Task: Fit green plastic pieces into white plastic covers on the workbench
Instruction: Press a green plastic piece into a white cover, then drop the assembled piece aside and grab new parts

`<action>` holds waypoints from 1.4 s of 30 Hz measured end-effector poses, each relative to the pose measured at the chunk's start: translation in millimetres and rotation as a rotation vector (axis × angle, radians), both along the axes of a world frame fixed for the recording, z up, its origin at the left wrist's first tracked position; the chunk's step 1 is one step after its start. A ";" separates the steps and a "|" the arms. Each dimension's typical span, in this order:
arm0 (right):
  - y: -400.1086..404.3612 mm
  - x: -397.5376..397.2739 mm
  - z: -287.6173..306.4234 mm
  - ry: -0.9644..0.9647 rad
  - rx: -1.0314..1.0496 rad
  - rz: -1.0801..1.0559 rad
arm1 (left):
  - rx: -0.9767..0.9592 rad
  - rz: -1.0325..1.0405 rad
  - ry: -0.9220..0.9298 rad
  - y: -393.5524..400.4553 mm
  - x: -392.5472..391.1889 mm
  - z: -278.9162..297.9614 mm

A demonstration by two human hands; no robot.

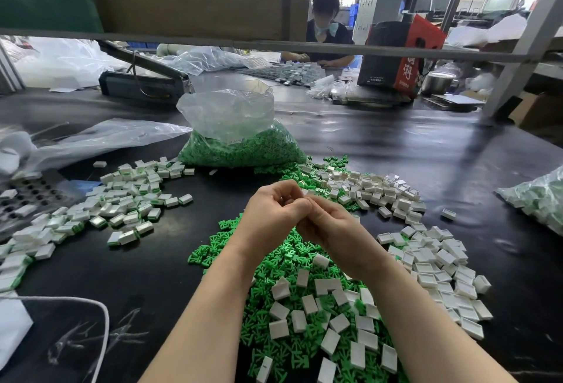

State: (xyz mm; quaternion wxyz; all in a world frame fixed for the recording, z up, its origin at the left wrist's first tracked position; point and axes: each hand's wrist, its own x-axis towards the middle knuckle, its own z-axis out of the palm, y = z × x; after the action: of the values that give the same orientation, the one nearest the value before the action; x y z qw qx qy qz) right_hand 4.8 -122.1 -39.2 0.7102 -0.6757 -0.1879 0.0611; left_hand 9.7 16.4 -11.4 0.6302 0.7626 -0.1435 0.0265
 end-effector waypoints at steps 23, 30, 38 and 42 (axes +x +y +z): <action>7.1 -1.1 4.6 0.051 0.014 -0.002 | -0.085 -0.011 0.033 -2.1 1.8 -0.8; 6.3 -2.1 6.9 0.105 0.052 -0.035 | -0.166 -0.059 0.063 1.5 3.9 -2.0; -2.8 -0.7 10.7 0.103 -0.004 -0.095 | -0.330 -0.051 0.234 15.5 10.4 -4.6; -11.6 0.1 15.0 0.057 -0.114 -0.227 | -0.475 0.151 0.455 35.5 16.8 -5.4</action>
State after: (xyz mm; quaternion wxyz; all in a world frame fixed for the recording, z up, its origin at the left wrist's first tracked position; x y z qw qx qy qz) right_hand 4.9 -133.7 -24.2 0.6781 -0.7298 -0.0861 0.0102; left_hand 26.5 51.9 -16.9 0.8025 0.5892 0.0681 -0.0652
